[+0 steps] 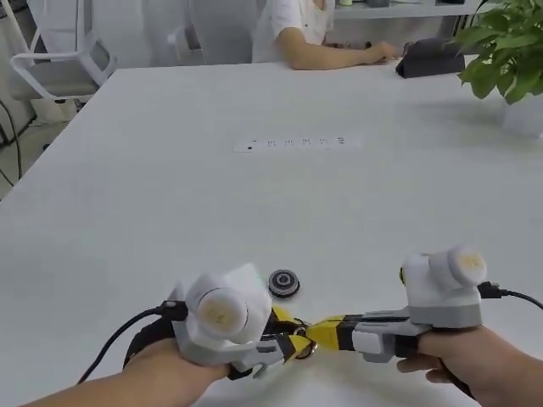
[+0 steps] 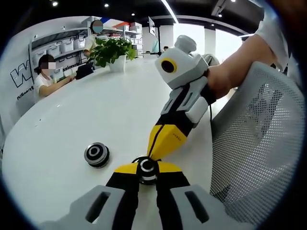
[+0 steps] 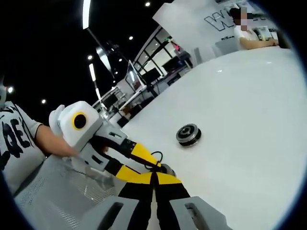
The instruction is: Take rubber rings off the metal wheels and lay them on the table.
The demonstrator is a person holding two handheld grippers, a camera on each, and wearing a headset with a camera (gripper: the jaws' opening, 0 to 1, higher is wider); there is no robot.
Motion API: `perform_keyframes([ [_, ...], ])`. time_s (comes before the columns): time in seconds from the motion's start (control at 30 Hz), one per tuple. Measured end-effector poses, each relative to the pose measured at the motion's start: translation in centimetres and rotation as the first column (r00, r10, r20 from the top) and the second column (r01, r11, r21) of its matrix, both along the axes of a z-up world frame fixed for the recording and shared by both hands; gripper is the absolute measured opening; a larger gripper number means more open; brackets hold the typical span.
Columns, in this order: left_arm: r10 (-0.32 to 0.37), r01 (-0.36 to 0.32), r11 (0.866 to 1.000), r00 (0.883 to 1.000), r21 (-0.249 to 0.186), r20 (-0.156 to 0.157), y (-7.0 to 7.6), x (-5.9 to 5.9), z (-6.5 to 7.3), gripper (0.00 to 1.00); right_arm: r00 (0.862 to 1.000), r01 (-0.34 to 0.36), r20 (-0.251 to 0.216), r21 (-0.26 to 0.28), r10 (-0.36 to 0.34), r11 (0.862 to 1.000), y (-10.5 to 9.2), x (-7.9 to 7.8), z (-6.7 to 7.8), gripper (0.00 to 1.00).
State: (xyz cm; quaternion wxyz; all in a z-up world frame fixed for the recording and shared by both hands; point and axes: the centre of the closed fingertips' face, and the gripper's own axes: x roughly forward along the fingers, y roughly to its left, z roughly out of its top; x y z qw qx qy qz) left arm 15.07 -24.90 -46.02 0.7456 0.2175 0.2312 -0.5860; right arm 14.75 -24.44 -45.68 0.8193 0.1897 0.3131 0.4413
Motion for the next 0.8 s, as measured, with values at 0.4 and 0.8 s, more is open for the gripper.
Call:
perform_keyframes([
  [0.4, -0.013, 0.013, 1.000, 1.000, 0.001, -0.021, 0.0, 0.0, 0.1, 0.10, 1.000, -0.009, 0.010, -0.013, 0.009, 1.000, -0.2, 0.1, -0.1, 0.00],
  [0.8, -0.018, 0.017, 0.999, 0.999, -0.035, -0.040, 0.5, -0.3, 2.0, 0.18, 1.000, -0.012, 0.018, 0.006, 0.012, 1.000, -0.2, 0.1, 0.6, 0.00],
])
